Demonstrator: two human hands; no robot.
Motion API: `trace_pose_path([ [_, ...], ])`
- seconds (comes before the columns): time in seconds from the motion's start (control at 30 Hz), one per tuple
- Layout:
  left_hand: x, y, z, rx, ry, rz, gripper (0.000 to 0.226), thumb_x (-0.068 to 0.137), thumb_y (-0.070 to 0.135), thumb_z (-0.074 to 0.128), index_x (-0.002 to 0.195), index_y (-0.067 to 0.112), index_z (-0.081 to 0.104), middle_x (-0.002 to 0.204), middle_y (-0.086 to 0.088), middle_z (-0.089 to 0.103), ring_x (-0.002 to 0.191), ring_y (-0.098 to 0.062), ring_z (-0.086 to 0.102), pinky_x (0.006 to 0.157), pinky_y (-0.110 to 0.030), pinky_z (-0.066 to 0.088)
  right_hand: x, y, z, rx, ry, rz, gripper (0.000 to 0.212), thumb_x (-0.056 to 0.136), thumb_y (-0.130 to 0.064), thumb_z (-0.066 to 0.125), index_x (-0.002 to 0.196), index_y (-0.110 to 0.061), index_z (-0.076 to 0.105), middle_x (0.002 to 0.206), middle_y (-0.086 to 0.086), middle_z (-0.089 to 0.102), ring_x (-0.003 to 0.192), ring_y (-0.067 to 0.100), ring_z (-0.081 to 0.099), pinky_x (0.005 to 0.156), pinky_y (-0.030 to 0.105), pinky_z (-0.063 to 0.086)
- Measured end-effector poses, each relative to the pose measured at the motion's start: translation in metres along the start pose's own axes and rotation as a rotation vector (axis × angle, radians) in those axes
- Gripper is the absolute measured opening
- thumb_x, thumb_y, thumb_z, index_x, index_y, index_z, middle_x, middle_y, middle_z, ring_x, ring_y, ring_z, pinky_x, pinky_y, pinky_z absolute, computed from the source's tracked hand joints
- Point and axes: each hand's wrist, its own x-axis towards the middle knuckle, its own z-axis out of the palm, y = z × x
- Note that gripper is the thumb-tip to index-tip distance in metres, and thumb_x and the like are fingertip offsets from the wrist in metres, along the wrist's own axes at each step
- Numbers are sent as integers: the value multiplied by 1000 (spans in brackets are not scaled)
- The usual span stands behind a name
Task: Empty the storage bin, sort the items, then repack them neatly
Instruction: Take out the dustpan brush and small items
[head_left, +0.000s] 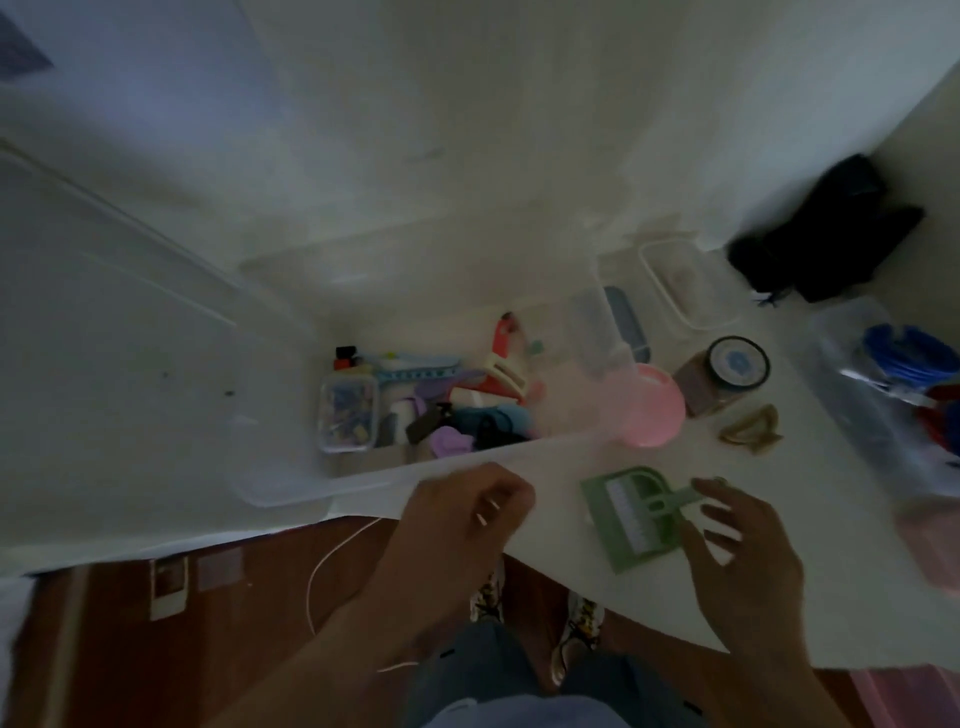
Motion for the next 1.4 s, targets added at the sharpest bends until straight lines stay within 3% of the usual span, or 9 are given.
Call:
trace_pose_path([
  [0.17,55,-40,-76,143,193,16,9,95,31,61,98,29,69,84,13,70,73,-1,63,68,-18,51,29,-108,7,74,-62,-299,25,88,-7,65,106,-24,65,101,-13,65,86,-4,63,74,8,49],
  [0.3,135,-107,-74,405,-40,45,28,94,28,54,118,17,62,111,-9,65,97,-27,63,82,-43,53,87,-146,93,-179,-491,-351,24,86,-11,66,108,-19,67,101,-3,71,91,13,68,85,24,54],
  [0.4,175,-146,-51,435,-244,-7,28,94,19,56,122,15,60,116,-12,63,106,-32,61,85,-40,51,125,-144,162,-618,-826,-352,42,86,-9,59,128,-9,53,125,14,62,113,33,60,94,39,50],
  [0.6,194,-165,-26,124,-485,-35,42,101,32,50,143,36,47,142,15,50,124,-7,49,104,-18,36,141,-131,202,-831,-972,-237,43,79,-12,67,120,-3,56,121,14,64,105,30,64,72,25,46],
  [0.77,202,-170,-11,261,-263,-104,40,90,47,54,114,16,63,118,-9,63,104,-27,61,80,-31,47,154,-135,189,-834,-897,-108,47,72,-20,79,116,-8,65,116,10,66,100,26,66,83,34,58],
  [0.97,226,-126,6,264,-164,51,70,89,36,65,150,23,31,123,-15,47,110,-33,52,92,-38,45,162,-150,170,-761,-124,-324,59,81,-36,71,127,-15,41,116,13,50,99,32,56,69,37,44],
  [1.07,236,-124,20,419,-264,62,64,92,36,61,150,23,35,130,-14,49,117,-34,50,100,-40,43,165,-153,185,-941,-260,-317,76,82,-47,68,140,-18,29,121,15,48,107,34,52,70,36,41],
  [1.17,236,-122,24,439,-172,54,57,93,29,62,145,16,43,126,-11,57,114,-29,55,98,-37,45,168,-147,195,-988,-208,-318,48,83,-27,67,124,-15,45,119,15,46,109,32,48,67,33,38],
  [1.4,216,-118,-9,224,31,-25,34,85,21,72,117,17,65,120,-8,59,108,-23,58,90,-29,45,156,-151,167,-485,-212,-284,54,79,-18,73,123,-14,42,121,14,37,99,32,52,76,36,47],
])
